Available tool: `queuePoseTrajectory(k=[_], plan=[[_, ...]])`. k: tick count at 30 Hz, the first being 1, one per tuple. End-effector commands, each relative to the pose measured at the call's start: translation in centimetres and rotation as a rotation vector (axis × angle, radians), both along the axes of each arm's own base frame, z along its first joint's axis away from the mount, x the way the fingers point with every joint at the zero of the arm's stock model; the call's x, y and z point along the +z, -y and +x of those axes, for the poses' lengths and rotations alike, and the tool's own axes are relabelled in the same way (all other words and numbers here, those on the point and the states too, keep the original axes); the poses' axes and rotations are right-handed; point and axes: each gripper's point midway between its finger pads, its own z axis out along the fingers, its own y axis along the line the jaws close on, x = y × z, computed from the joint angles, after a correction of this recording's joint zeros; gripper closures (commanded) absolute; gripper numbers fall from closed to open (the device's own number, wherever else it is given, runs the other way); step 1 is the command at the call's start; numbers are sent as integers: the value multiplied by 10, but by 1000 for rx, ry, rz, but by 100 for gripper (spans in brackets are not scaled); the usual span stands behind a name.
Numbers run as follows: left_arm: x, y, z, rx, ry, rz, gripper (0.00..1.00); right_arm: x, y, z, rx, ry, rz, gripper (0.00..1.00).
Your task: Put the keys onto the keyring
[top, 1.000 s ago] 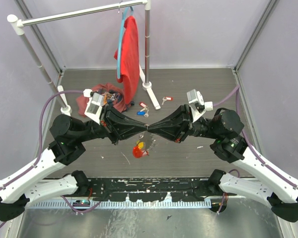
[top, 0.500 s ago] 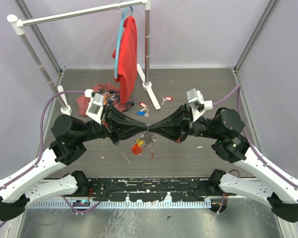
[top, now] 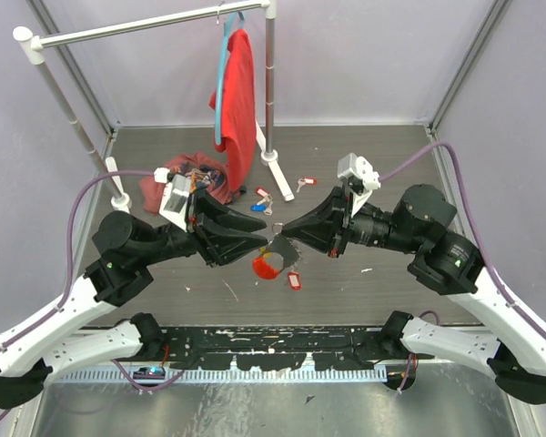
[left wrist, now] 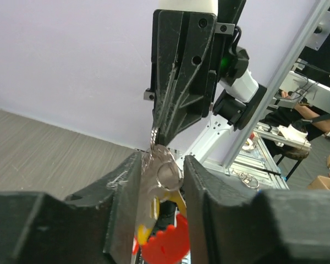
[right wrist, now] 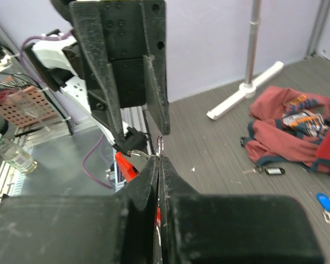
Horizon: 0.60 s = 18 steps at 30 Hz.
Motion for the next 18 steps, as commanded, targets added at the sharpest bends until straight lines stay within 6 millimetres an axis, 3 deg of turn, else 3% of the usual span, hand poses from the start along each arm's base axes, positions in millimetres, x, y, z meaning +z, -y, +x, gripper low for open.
queuePoseTrajectory(k=[1, 6, 9, 12, 15, 18], plan=[[-3, -10, 7, 77, 11, 21, 53, -6, 16, 21, -156, -32, -139, 99], [-22, -8, 15, 111, 2, 94, 42, -31, 27, 45, -312, -153, -284, 99], [-40, -3, 24, 135, -3, 153, 37, -32, 31, 51, -362, -185, -274, 99], [-58, 4, 34, 160, 3, 210, 15, -29, 31, 53, -375, -191, -252, 99], [-70, 9, 45, 189, 24, 266, 7, -26, 27, 53, -366, -188, -234, 99], [-80, 13, 52, 208, 41, 308, 4, -25, 24, 54, -356, -185, -225, 99]])
